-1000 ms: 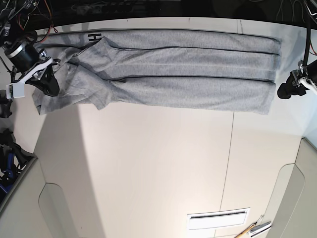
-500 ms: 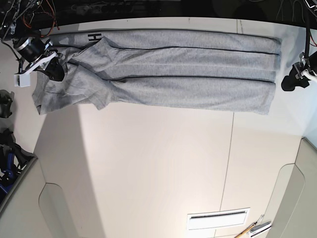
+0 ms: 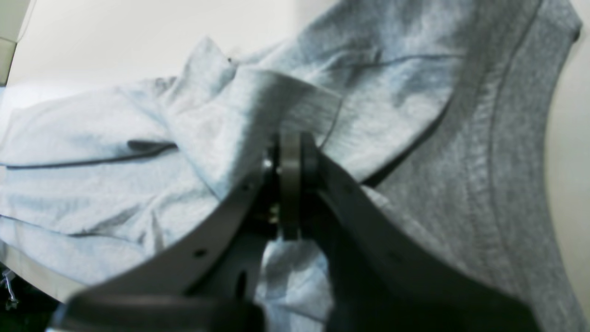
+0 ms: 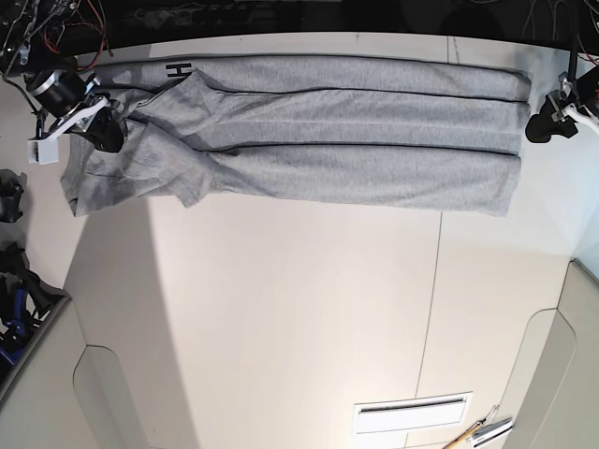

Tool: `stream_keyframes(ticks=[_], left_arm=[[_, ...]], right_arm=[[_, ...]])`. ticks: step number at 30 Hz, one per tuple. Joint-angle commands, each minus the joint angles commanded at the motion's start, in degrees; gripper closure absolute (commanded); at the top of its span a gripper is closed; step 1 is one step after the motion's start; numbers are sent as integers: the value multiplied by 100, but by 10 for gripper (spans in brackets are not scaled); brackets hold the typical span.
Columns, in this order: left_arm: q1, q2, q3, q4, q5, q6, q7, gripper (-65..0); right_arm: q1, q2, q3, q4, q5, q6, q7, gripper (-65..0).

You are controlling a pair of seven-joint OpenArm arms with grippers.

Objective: Fold the T-shirt properly
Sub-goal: 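Release the hem end with the left gripper and move it along the strip, then grasp the hem end of the strip with the left gripper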

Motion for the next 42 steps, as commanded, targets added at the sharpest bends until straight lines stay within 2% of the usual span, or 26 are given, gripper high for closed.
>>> stream_keyframes(ticks=[3,10,16,24,27,31,37,42], left_arm=[[-2,153,-234,0,7,0,-94,-396],[0,223,-278,0,127,0,-197,-396],[15,599,-273,-13,297,0,-420,-396],[13,984,-256,-15,1032,0,-1163,-396],[13,1016,-177,-17,1220,0,-1298,-396],[13,1029,162,-17,1220,0,-1414,-396],[11,1368,264,-17,1220,0,-1462,-396],[2,1493,378,-15,1196,0,-1534,-396]], right_arm=[[0,-2,0,0,2,0,0,0],[2,-2,0,0,146,2,0,0],[2,-2,0,0,173,2,4,0],[17,-2,0,0,278,2,22,0],[15,-2,0,0,278,2,20,0],[15,-2,0,0,278,2,20,0],[15,-2,0,0,278,2,-24,0],[13,-2,0,0,321,2,-26,0]])
